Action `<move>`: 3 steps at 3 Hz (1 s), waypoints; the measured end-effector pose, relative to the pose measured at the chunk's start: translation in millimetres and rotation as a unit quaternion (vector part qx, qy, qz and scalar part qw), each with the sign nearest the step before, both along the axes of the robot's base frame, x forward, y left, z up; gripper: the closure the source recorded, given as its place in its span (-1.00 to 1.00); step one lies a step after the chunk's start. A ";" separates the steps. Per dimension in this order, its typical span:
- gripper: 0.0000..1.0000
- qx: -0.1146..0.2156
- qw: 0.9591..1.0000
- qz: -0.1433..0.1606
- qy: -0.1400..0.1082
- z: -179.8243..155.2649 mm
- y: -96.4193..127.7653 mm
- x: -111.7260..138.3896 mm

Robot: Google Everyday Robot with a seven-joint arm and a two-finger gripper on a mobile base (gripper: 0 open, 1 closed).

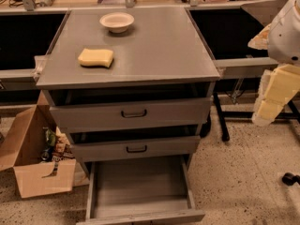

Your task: Place sponge into bottom drawer

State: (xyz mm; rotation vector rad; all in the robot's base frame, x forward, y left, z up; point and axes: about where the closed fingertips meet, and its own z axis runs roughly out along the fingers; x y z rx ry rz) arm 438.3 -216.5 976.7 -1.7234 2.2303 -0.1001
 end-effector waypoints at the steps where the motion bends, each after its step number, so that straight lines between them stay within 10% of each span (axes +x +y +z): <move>1: -1.00 0.001 1.000 0.000 -0.003 0.7 0.8 1.6; 3: -1.00 0.121 0.991 0.032 -0.052 7.4 77.1 129.1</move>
Offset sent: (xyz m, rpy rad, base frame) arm 0.1431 0.0640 0.0055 0.1980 -0.1170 0.0338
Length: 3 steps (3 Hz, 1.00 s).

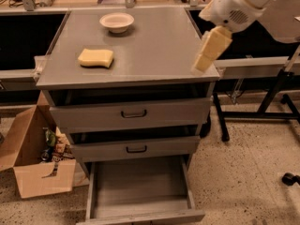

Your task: Place sponge into bottom drawer

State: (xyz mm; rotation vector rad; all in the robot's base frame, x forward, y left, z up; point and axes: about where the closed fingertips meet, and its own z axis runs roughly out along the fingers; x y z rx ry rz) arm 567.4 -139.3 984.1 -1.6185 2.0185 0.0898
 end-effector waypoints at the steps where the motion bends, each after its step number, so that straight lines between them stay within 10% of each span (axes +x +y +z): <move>1: -1.00 0.079 0.997 0.009 0.001 -8.1 37.8 54.3; 3: -1.00 0.112 0.993 0.015 -0.008 -19.6 60.1 72.2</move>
Offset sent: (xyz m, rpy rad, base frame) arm 0.0405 0.0309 -0.0048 0.1219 -0.0003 0.0144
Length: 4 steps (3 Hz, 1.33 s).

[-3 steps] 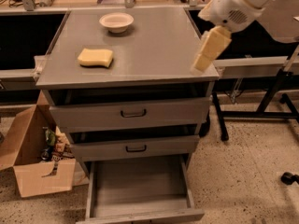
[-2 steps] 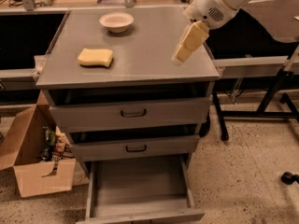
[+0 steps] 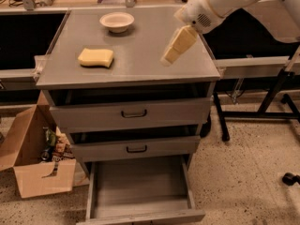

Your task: Place sponge into bottom drawer

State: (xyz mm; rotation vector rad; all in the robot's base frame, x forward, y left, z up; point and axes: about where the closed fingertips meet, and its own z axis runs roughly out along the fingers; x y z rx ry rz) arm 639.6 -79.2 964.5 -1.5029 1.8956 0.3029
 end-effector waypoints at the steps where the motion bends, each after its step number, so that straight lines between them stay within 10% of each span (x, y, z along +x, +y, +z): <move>1: -1.00 0.094 0.995 0.014 -0.012 -15.9 62.3 38.4; 3: -1.00 0.229 0.972 0.041 -0.021 -32.7 165.6 100.7; 4: -1.00 0.229 0.972 0.039 -0.016 -39.8 171.3 100.4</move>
Offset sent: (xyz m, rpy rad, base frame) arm 0.1155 0.1822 -0.0114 0.5850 -0.1000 0.0854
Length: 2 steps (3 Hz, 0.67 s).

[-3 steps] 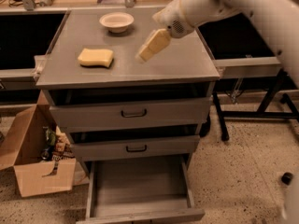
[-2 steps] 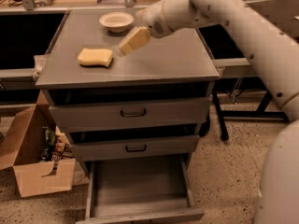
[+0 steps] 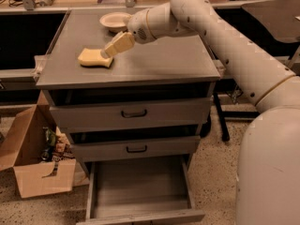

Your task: Place sponge into bottom drawer

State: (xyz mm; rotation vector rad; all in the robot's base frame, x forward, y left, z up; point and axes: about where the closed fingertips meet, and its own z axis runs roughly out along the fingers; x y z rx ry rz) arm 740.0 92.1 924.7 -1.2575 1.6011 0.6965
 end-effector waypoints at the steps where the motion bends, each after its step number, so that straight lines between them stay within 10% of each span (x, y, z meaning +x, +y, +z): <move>1: -1.00 0.015 1.000 -0.006 0.014 -18.0 12.6 1.4; 2: -1.00 0.031 0.999 -0.007 0.024 -32.1 25.4 5.6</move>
Offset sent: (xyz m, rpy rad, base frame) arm 0.0126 0.0343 -0.0473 0.1052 0.0662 -0.0291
